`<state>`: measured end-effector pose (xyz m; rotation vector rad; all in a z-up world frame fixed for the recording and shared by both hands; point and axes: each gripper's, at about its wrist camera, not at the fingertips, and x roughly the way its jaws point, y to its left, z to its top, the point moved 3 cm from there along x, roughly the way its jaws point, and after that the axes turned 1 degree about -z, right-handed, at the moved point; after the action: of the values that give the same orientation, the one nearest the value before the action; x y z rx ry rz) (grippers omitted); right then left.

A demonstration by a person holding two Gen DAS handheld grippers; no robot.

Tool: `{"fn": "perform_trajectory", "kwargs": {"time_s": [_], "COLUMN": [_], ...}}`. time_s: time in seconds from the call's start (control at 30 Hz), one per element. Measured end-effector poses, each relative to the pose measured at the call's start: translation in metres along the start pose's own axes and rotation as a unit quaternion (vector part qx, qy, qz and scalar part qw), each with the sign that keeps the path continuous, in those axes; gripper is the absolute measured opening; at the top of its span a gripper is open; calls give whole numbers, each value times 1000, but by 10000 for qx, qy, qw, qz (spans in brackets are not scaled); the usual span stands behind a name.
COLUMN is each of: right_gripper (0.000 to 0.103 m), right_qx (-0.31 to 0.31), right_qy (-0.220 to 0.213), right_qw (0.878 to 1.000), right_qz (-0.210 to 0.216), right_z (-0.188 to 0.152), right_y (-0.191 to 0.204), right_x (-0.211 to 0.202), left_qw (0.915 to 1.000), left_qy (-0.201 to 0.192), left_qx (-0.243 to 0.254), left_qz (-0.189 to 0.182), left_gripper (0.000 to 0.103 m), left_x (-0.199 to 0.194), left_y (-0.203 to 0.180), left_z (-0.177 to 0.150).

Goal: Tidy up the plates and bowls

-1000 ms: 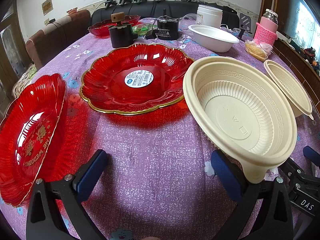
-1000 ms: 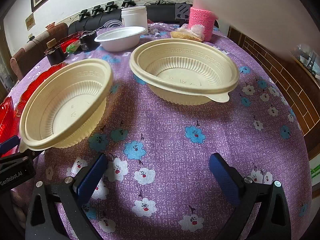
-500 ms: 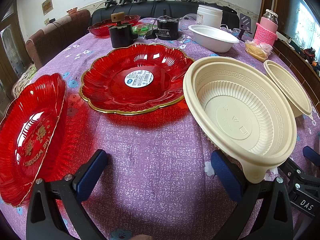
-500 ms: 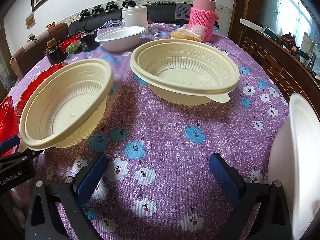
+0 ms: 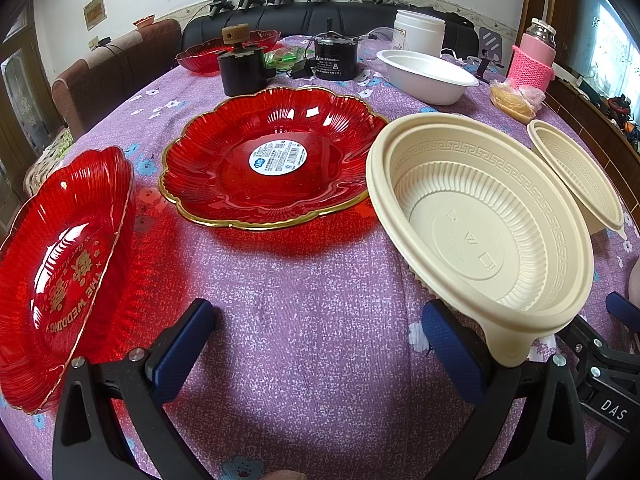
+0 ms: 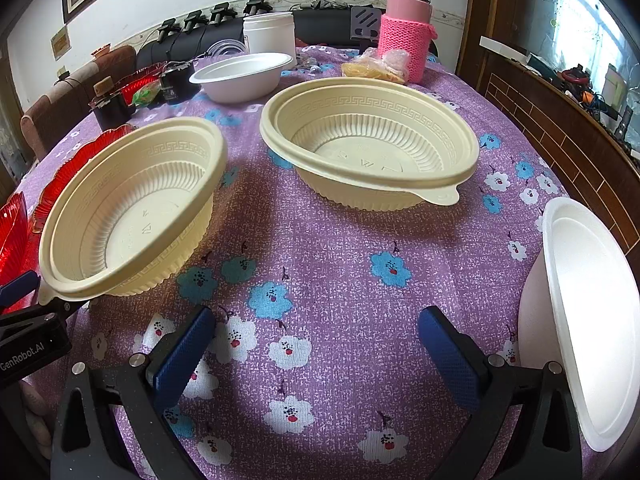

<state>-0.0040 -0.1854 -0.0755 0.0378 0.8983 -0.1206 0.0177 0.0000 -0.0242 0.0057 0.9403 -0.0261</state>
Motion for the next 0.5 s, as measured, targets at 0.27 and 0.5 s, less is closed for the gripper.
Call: {"fn": "perform_trajectory", "kwargs": {"time_s": [0.27,0.5], "right_gripper": [102,102], "right_qx": [-5,37], "right_qy": [0,-2], "right_qw": [10000,10000], "right_qz": [-3,-13], "right_z": [0,2], "right_y": [0,1], "right_x": [0,3], "left_qw": [10000,10000], "left_qy": [0,19], "left_qx": [0,-12], "left_qz": [0,8], "left_gripper": [103,103], "left_x": [0,-1], "left_y": [0,0], "left_z": [0,-1]}}
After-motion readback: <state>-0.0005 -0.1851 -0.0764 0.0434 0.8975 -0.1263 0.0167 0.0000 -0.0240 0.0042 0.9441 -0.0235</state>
